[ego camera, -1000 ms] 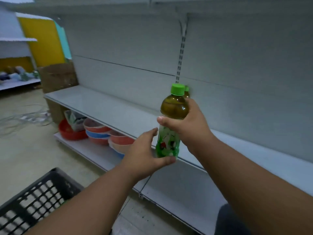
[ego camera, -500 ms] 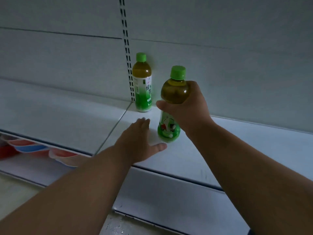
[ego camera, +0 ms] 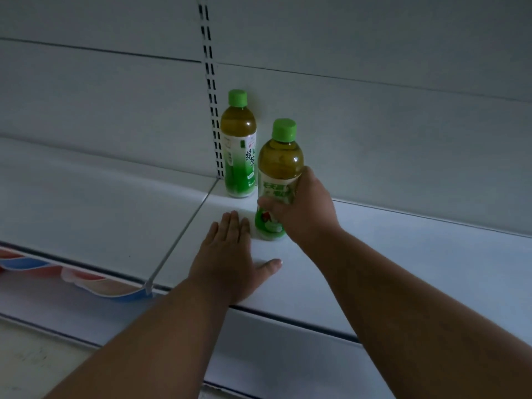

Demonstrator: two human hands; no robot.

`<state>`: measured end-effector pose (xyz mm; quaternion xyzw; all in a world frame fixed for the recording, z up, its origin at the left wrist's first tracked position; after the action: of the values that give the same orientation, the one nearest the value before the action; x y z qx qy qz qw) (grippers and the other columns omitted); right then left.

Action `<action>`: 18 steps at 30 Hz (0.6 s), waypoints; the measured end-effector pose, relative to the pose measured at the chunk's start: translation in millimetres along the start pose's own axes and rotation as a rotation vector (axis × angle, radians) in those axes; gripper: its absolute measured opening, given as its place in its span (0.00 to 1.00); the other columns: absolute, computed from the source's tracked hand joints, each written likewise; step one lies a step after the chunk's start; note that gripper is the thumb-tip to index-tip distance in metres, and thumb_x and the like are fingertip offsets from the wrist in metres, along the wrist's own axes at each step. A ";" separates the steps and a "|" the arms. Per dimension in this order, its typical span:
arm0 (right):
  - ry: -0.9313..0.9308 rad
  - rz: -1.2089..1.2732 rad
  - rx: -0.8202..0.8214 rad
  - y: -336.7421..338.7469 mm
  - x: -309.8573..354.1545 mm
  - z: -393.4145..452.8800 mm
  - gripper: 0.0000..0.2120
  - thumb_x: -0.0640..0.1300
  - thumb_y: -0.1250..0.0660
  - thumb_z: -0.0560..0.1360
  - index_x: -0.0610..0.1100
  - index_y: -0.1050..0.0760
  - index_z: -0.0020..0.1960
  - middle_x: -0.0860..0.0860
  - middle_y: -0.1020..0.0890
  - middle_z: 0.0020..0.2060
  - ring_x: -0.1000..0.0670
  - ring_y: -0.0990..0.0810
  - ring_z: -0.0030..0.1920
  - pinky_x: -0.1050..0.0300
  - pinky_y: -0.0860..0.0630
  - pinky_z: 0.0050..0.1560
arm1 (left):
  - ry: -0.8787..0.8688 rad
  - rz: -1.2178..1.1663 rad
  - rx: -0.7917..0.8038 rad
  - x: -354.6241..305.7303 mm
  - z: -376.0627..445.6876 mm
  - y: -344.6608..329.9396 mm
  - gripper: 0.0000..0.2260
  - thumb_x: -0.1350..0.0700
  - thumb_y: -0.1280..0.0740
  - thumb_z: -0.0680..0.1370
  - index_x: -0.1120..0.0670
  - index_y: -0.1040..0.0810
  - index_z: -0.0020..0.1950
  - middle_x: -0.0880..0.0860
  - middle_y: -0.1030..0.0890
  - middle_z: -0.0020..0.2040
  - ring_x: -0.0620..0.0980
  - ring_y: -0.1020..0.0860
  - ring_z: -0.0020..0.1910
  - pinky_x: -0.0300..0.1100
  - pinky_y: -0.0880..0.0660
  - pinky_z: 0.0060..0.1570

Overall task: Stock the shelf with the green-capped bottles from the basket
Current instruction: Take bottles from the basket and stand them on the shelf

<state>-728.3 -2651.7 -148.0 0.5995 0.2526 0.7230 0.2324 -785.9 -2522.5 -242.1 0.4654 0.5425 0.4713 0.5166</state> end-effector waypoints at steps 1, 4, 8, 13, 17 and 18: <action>0.006 -0.008 -0.009 -2.3 1.6 9.0 0.30 0.55 0.21 0.66 0.47 0.30 0.61 0.51 0.20 0.54 0.48 0.20 0.53 0.49 0.20 0.53 | -0.003 0.007 -0.006 -0.4 -0.4 0.7 0.49 0.26 0.49 0.74 0.60 0.57 0.81 0.60 0.57 0.81 0.54 0.59 0.80 0.51 0.58 0.78; -0.004 0.013 -0.030 -9.5 4.7 39.2 0.31 0.54 0.21 0.66 0.46 0.30 0.62 0.50 0.21 0.57 0.47 0.21 0.55 0.51 0.21 0.55 | -0.008 0.002 -0.019 -0.8 0.0 0.1 0.49 0.26 0.49 0.74 0.59 0.59 0.81 0.59 0.59 0.81 0.54 0.60 0.80 0.51 0.58 0.78; -0.037 -0.007 -0.043 -12.0 7.6 72.5 0.33 0.52 0.21 0.68 0.44 0.33 0.66 0.47 0.25 0.61 0.46 0.23 0.59 0.52 0.24 0.57 | -0.005 0.008 -0.008 1.1 0.5 -3.7 0.49 0.25 0.50 0.74 0.58 0.62 0.81 0.59 0.61 0.81 0.54 0.61 0.80 0.50 0.59 0.78; -0.012 -0.035 -0.046 -18.1 7.2 87.5 0.34 0.52 0.21 0.67 0.43 0.34 0.65 0.46 0.25 0.62 0.45 0.24 0.60 0.46 0.23 0.60 | -0.012 -0.006 -0.015 1.4 1.2 -5.1 0.51 0.23 0.55 0.71 0.58 0.62 0.81 0.58 0.62 0.81 0.53 0.62 0.80 0.50 0.59 0.78; -0.040 0.026 -0.050 -19.7 1.0 80.3 0.36 0.54 0.20 0.66 0.43 0.34 0.65 0.47 0.26 0.61 0.46 0.24 0.61 0.46 0.22 0.60 | -0.009 -0.011 -0.004 1.1 1.4 -6.7 0.51 0.23 0.54 0.70 0.58 0.61 0.81 0.58 0.61 0.81 0.53 0.62 0.80 0.51 0.59 0.78; -0.039 0.021 -0.053 -17.5 -0.6 73.2 0.38 0.55 0.20 0.65 0.43 0.35 0.66 0.47 0.26 0.62 0.46 0.25 0.61 0.46 0.23 0.60 | -0.005 -0.011 0.004 1.8 2.0 -7.2 0.50 0.24 0.51 0.72 0.58 0.61 0.81 0.58 0.61 0.81 0.53 0.62 0.80 0.51 0.58 0.78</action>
<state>-655.6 -2632.4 -148.5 0.6097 0.2225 0.7202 0.2453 -784.2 -2521.5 -249.5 0.4646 0.5447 0.4662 0.5197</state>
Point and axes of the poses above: each hand's wrist, its own z-axis towards the middle knuckle, its own y-axis out of the back of the hand, x = y × z, the point moved 9 cm from there along z, towards the middle knuckle
